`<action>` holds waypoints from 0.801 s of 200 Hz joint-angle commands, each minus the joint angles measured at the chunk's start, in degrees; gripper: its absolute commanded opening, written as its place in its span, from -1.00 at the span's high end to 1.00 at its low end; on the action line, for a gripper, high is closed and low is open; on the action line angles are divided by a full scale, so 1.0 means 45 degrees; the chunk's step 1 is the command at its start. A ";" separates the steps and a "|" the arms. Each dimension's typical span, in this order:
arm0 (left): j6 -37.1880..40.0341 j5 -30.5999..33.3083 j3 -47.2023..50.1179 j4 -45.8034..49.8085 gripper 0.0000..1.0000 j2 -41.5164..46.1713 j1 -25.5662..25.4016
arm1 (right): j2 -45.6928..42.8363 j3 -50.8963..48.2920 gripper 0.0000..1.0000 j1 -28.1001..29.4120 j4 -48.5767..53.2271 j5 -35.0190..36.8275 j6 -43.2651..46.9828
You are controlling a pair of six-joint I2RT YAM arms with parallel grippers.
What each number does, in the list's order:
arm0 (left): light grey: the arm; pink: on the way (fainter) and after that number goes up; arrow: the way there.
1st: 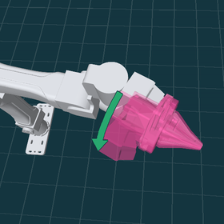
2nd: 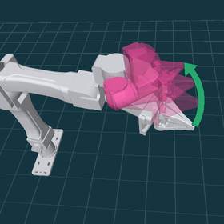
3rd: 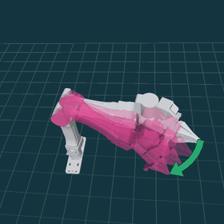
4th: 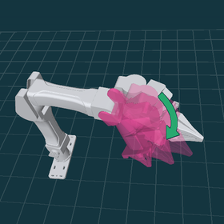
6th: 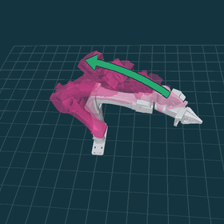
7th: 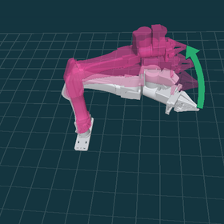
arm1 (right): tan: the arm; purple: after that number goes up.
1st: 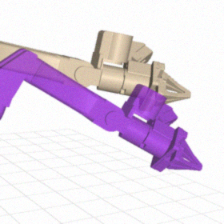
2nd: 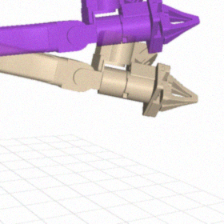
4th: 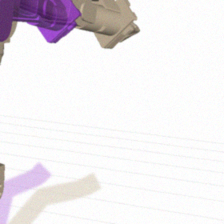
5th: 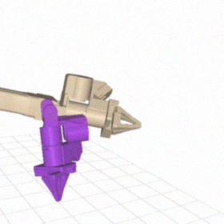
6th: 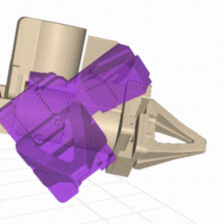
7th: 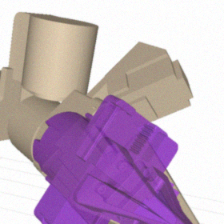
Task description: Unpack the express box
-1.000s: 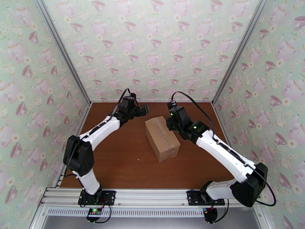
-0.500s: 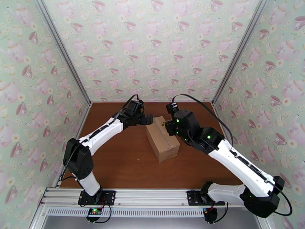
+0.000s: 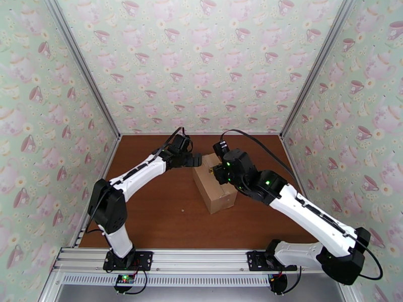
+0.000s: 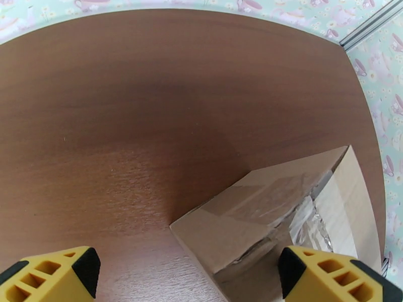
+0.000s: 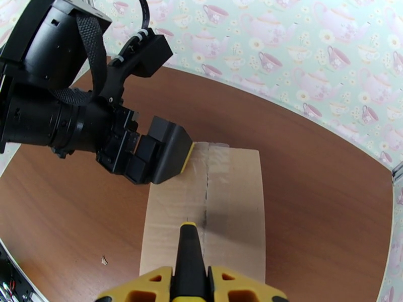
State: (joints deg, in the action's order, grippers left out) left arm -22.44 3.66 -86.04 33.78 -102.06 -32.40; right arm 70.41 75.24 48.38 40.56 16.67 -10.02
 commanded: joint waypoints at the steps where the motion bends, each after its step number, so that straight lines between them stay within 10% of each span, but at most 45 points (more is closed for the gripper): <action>1: 0.0181 0.0502 -0.0007 0.0594 -1.00 -0.0294 -0.0026 | 0.0115 -0.0202 1.00 0.0070 -0.0733 0.0464 0.0200; 160: 0.0240 0.0739 0.0117 0.0648 -1.00 -0.0133 -0.0036 | 0.0455 -0.1258 1.00 0.0098 -0.1774 0.1436 0.1464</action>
State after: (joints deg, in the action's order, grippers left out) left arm -22.44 4.99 -86.02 34.04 -102.08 -32.45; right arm 73.38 71.57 48.51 33.78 21.26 -5.39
